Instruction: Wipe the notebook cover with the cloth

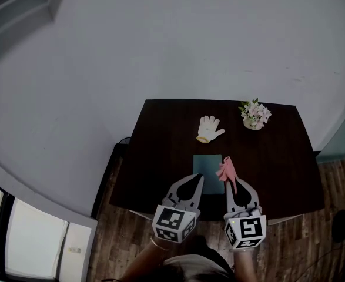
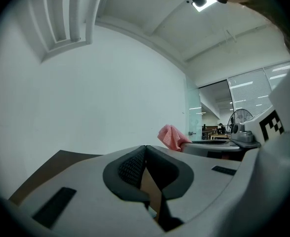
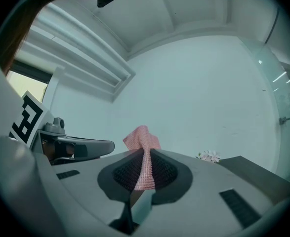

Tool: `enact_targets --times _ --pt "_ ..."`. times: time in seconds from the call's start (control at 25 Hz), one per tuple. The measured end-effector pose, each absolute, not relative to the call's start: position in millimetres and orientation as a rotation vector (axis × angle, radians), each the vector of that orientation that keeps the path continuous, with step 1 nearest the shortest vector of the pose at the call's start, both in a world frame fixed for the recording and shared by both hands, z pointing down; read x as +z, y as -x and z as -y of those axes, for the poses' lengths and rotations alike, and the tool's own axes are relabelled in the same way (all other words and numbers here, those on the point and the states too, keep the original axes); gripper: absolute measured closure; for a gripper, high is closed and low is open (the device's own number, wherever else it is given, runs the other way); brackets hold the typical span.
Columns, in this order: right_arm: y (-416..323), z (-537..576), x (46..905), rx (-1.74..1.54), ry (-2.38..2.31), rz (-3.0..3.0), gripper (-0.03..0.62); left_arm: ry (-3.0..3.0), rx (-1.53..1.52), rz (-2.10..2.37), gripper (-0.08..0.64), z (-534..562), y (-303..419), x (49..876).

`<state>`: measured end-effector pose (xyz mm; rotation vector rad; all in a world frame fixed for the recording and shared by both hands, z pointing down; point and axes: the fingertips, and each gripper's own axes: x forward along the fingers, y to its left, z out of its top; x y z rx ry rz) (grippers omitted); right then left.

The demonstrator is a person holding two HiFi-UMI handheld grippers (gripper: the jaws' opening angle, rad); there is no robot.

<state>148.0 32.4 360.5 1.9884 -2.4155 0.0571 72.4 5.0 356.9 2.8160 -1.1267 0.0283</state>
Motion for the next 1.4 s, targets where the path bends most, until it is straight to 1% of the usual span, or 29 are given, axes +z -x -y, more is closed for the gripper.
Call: enact_targets --times 0.2,0.56,1.04,1.4 --pt "-164.6 3.1 369.2 0.077 -1.947 2.435 0.555 -2.779 0.042 1.165 0.540 26.5 -89.2 370.4" --pt "-166.2 56.5 390.5 0.115 -1.835 2.450 0.554 -2.721 0.084 1.161 0.540 65.0 -91.0 396.9" --pt "-157.7 123.1 419.5 0.138 -1.765 2.416 0.554 -2.721 0.175 1.057 0.541 117.8 -85.6 441.9" --pt "-135.1 169.4 458.5 0.153 -1.649 2.368 0.552 -2.723 0.314 0.946 0.541 155.7 -77.9 489.8"
